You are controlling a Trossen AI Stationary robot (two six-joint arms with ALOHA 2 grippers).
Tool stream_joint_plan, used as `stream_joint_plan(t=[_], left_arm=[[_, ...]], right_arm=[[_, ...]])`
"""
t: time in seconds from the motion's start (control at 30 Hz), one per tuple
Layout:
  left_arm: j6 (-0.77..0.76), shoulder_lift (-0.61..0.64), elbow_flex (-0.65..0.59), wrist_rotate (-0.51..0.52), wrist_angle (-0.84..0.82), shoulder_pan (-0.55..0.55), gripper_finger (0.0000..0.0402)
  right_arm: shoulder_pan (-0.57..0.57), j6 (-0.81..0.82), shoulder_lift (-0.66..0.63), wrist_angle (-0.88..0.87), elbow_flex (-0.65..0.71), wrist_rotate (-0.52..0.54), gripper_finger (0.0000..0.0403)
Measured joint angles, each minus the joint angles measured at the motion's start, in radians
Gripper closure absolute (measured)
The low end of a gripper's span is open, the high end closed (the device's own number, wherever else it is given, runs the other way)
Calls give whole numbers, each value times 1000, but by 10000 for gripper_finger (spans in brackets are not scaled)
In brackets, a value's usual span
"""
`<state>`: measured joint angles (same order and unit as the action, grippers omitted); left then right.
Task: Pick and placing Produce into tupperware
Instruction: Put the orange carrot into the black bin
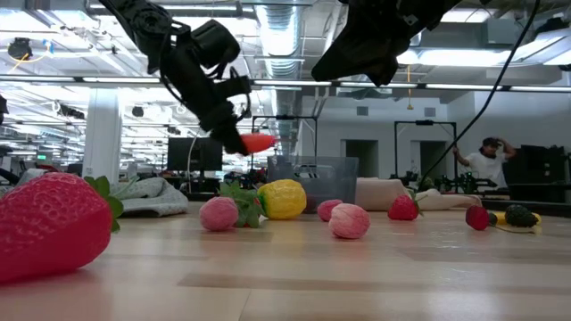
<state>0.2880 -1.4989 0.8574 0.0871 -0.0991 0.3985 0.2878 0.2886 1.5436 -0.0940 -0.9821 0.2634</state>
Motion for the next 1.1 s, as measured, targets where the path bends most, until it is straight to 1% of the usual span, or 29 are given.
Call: stream_joint_plan(t=[0.3,0.5,0.63,1.1], left_arm=[[-114,-7,0,-208,168,-28,234],[-201,-7,0,-271,264,-33,234],[-234,-7,0,-286,303,-33,234],[-253,-8,0,-285,315,-41,234]], right_arm=[[0,0,0,1,0,0,360],[0,0,0,2,0,0,360],[0,0,0,6,0,0,360],[0,-1,0,6,0,0,360]])
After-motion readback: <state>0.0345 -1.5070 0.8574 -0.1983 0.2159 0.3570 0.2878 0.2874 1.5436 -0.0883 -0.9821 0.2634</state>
